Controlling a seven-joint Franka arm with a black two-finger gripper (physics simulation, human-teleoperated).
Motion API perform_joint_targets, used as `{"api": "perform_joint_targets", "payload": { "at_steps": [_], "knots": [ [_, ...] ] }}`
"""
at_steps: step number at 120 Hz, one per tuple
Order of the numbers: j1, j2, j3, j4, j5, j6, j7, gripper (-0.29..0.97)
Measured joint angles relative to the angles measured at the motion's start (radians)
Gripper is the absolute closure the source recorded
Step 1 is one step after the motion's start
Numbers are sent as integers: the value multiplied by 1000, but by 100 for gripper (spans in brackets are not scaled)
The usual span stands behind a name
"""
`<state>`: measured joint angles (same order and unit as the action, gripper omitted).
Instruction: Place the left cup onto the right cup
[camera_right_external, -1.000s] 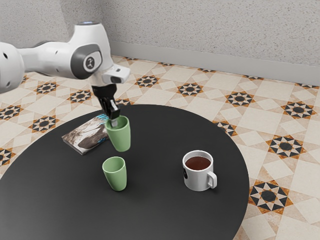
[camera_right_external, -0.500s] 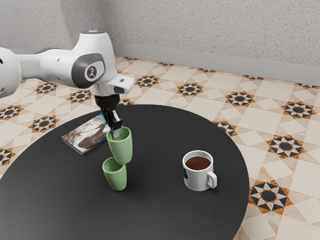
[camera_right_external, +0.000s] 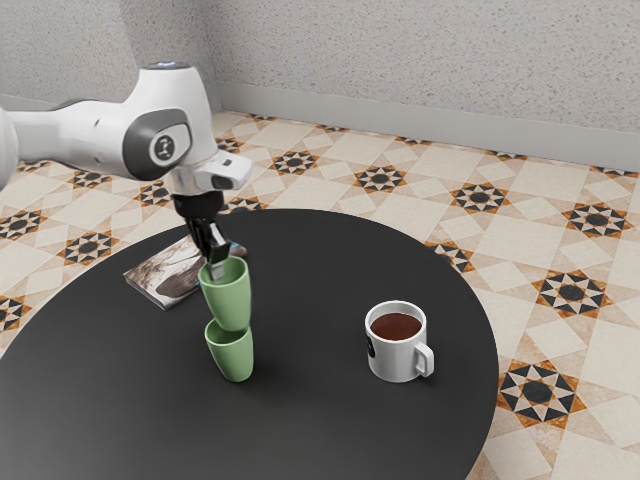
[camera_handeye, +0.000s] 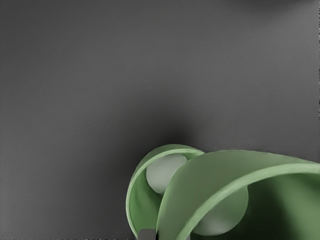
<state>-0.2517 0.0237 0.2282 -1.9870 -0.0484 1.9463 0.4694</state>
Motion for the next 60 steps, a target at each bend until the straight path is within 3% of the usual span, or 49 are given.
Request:
{"api": "perform_joint_targets", "payload": {
  "at_steps": [60],
  "knots": [
    [23, 15, 0, -17, 2, 13, -11, 79]
  ]
}}
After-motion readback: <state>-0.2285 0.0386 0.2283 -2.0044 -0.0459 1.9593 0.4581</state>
